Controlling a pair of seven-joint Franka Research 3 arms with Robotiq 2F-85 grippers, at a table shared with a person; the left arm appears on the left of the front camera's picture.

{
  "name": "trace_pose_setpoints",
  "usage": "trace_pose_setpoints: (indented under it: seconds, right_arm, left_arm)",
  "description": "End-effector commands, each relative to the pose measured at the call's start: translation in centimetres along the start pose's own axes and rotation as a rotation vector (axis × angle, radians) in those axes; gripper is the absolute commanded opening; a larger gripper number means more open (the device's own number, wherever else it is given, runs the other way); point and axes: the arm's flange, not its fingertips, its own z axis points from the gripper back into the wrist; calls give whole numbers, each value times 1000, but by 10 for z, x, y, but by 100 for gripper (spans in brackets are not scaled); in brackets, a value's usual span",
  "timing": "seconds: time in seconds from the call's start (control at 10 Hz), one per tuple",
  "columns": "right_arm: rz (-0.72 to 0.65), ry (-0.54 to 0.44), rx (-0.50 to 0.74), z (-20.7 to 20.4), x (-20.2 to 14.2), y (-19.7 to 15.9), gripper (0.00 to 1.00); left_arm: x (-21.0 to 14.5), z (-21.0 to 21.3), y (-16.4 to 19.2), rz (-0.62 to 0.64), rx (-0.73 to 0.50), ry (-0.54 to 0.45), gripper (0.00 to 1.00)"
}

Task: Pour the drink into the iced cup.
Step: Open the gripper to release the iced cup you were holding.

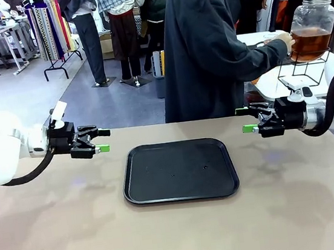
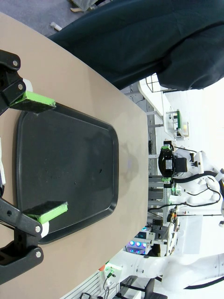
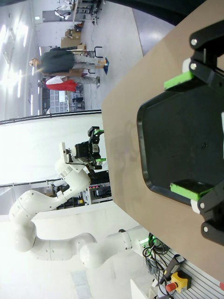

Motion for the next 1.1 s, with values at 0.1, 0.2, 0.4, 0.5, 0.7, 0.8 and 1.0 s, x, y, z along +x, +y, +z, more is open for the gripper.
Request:
trace_pose_setpoints:
  seconds: [0.1, 0.2, 0.4, 0.5, 0.7, 0.8, 1.0]
  right_arm:
    - [4, 1, 3, -2, 6, 0, 100]
    - [4, 1, 3, -2, 6, 0, 100]
    - [4, 1, 3, -2, 6, 0, 100]
    - [4, 1, 3, -2, 6, 0, 100]
    - [4, 1, 3, -2, 6, 0, 100]
    - [4, 1, 3, -2, 6, 0, 100]
    - [4, 1, 3, -2, 6, 0, 100]
  left_arm:
    - [2, 0, 1, 9, 3, 5, 100]
    - [2, 0, 1, 9, 3, 5, 100]
    - [2, 0, 1, 9, 3, 5, 100]
    - [2, 0, 1, 9, 3, 5, 100]
    - [2, 0, 1, 9, 3, 5, 100]
    - [2, 0, 1, 9, 3, 5, 100]
    - [2, 0, 1, 9, 3, 5, 100]
